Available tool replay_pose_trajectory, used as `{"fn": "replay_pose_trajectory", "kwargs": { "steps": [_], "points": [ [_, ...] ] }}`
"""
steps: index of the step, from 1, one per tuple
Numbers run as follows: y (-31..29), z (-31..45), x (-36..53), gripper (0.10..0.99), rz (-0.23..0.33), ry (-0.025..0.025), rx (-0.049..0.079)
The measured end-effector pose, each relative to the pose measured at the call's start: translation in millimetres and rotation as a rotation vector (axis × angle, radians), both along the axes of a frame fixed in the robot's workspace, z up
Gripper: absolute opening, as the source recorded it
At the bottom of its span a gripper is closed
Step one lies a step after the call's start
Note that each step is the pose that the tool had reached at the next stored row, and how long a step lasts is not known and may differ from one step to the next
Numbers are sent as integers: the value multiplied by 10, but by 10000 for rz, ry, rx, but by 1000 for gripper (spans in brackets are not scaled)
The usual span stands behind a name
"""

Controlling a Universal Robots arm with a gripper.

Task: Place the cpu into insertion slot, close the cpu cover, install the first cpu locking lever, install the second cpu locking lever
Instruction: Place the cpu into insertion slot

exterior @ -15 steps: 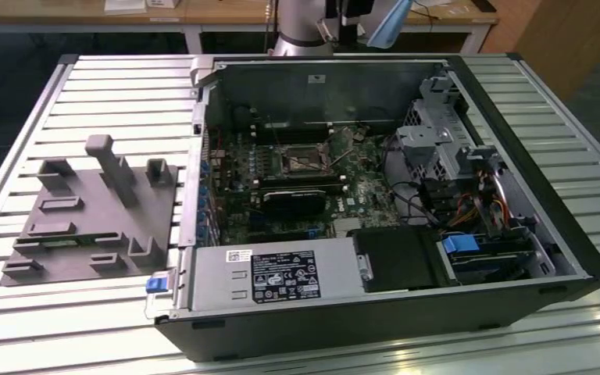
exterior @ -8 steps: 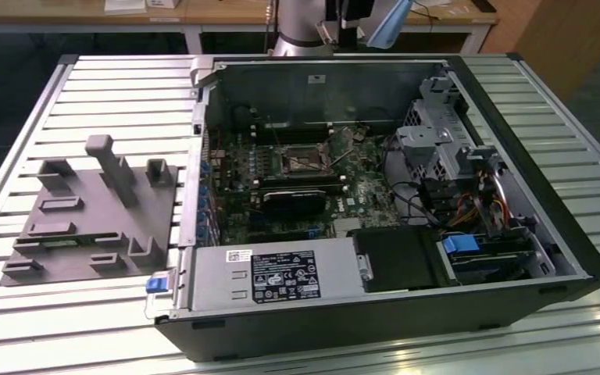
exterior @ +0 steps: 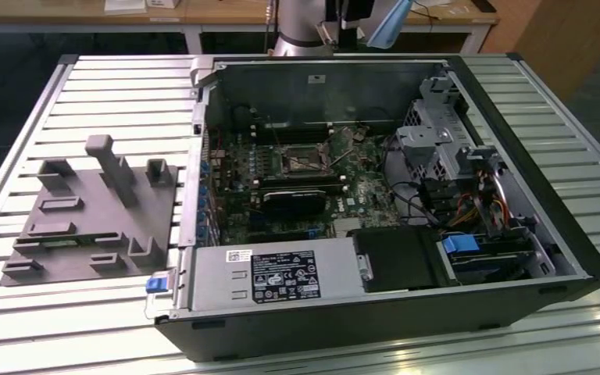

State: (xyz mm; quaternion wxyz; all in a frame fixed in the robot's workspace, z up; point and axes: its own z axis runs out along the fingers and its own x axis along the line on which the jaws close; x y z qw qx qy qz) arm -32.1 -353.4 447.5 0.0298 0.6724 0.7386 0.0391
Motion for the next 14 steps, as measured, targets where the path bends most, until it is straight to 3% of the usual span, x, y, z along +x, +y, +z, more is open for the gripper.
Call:
{"fn": "replay_pose_trajectory", "kwargs": {
  "steps": [14],
  "points": [
    [0,-92,0,541,0,0,0]
  ]
}}
